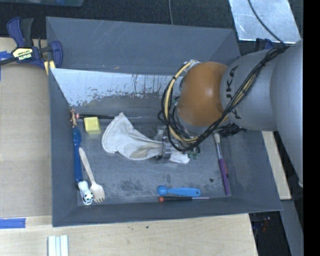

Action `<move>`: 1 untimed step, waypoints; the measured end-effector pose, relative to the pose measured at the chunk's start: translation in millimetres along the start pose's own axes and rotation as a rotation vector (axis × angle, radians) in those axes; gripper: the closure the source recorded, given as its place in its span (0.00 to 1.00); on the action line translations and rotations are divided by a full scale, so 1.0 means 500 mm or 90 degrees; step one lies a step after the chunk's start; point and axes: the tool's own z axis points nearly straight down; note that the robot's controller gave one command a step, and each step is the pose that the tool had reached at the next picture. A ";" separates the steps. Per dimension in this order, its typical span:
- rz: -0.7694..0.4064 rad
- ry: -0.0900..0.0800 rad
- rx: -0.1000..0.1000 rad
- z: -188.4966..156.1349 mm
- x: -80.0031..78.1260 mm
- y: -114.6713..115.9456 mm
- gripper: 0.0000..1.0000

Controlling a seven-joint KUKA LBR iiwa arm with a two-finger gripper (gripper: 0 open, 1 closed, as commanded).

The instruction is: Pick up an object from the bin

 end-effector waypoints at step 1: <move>0.000 0.006 0.001 -0.070 0.006 -0.001 1.00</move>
Offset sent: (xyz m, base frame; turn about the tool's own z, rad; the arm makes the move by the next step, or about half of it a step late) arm -0.0029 -0.0003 0.1055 0.0004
